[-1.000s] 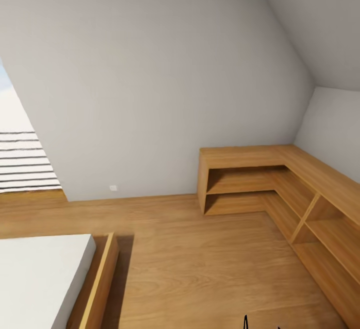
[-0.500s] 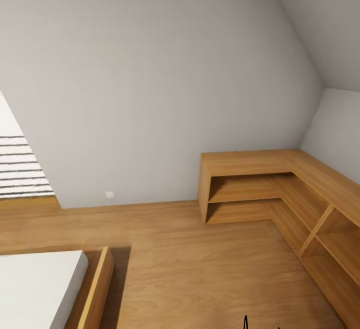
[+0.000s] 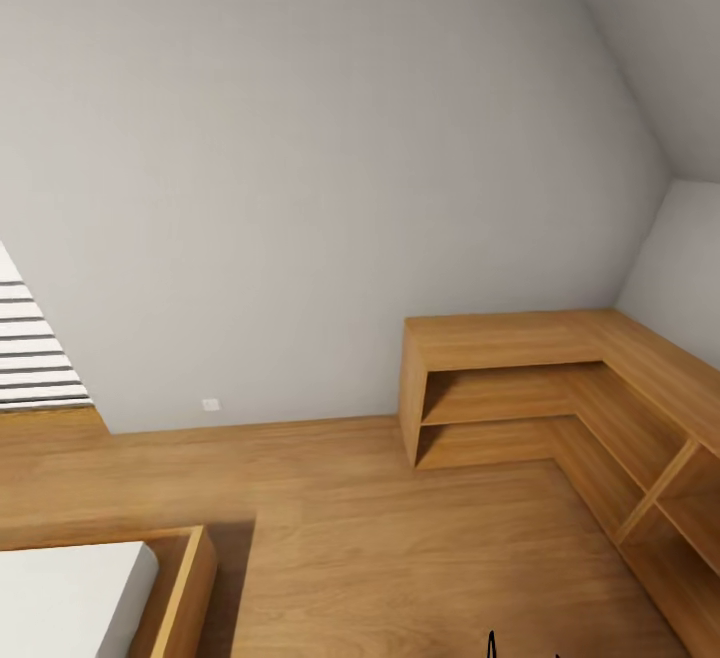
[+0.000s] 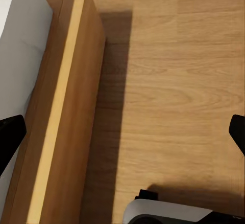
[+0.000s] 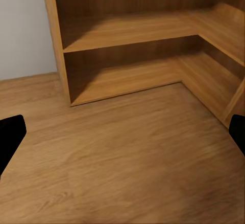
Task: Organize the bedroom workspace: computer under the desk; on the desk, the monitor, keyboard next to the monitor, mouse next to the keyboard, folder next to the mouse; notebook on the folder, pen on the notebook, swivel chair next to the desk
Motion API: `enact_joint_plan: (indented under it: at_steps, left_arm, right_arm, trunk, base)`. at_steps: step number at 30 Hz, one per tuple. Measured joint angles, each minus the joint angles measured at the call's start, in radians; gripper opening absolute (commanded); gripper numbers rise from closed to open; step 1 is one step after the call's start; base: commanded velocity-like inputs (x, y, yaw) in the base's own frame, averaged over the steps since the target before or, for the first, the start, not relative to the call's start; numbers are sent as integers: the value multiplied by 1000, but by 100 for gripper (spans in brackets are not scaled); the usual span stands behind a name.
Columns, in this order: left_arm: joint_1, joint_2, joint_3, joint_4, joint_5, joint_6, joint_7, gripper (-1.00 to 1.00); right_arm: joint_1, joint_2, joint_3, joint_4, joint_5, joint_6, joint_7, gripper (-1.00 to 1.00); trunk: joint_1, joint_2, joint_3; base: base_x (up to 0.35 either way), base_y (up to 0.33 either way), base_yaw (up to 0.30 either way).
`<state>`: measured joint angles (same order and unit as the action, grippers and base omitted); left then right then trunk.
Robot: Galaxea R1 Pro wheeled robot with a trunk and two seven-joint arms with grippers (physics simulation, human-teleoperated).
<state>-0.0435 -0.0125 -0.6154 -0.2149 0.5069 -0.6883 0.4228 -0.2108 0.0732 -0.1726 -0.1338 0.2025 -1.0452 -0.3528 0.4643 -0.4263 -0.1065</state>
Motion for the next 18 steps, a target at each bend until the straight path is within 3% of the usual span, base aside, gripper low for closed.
enact_joint_plan:
  at_steps: [18]
  left_arm:
    - [0,0,0,0,0,6,0,100]
  right_arm:
    - [0,0,0,0,0,0,0,100]
  trunk:
    - [0,0,0]
  base:
    - [322,0,0]
